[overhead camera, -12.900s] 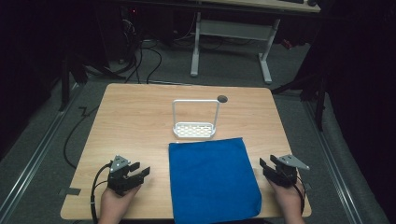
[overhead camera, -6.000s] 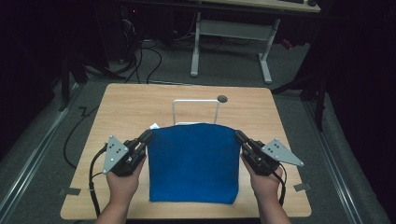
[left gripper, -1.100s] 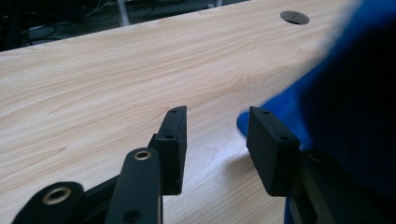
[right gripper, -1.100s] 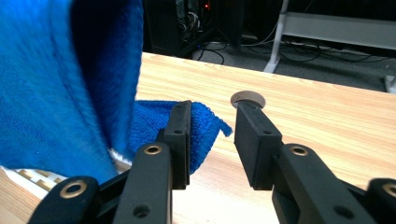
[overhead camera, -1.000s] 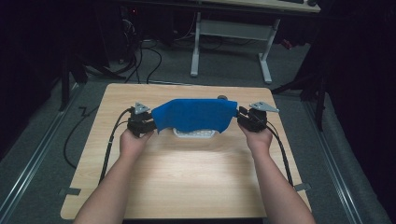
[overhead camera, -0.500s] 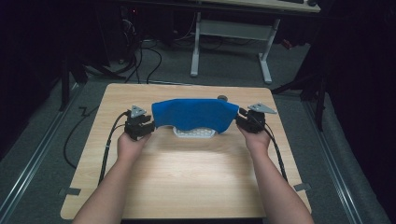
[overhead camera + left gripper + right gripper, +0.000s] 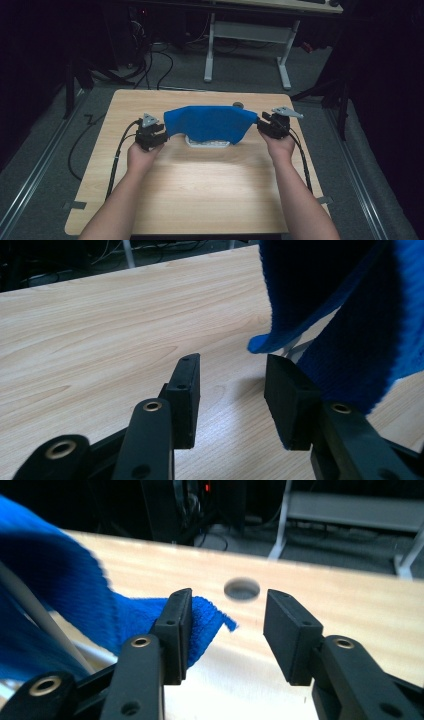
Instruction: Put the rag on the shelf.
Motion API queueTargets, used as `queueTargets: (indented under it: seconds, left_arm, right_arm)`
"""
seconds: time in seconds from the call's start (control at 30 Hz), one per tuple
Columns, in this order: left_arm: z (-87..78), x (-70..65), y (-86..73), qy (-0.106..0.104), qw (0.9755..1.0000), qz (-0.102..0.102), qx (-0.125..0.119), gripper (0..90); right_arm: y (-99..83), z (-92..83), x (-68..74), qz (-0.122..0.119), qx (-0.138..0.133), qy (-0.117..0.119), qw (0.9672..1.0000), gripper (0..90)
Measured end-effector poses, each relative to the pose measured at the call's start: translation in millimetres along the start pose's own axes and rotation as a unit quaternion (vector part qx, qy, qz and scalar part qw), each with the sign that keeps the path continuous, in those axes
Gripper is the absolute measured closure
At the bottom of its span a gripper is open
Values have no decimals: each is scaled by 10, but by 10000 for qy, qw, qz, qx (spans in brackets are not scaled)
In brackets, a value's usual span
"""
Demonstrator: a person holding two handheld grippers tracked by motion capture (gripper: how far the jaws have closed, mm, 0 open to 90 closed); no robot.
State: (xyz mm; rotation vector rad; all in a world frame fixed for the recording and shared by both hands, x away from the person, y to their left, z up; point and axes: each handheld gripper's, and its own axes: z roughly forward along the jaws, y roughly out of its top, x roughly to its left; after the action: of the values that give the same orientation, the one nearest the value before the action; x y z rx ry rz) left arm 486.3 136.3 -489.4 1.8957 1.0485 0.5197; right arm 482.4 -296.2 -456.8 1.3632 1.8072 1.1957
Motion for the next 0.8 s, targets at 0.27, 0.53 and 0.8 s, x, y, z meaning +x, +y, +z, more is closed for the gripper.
queueTargets:
  seconds: [0.27,0.53,0.8]
  left_arm:
    - [-47,-51,20,-62,9998,80,-161,605]
    - [-303,120,243,589,9972,-190,-422,746]
    - [-544,-75,772,534,9917,-191,-1157,797]
  right_arm:
    - [-221,186,33,218,376,227,9988,494]
    - [29,-16,36,91,-167,246,9995,618]
    - [64,-34,53,-43,15,164,9999,585]
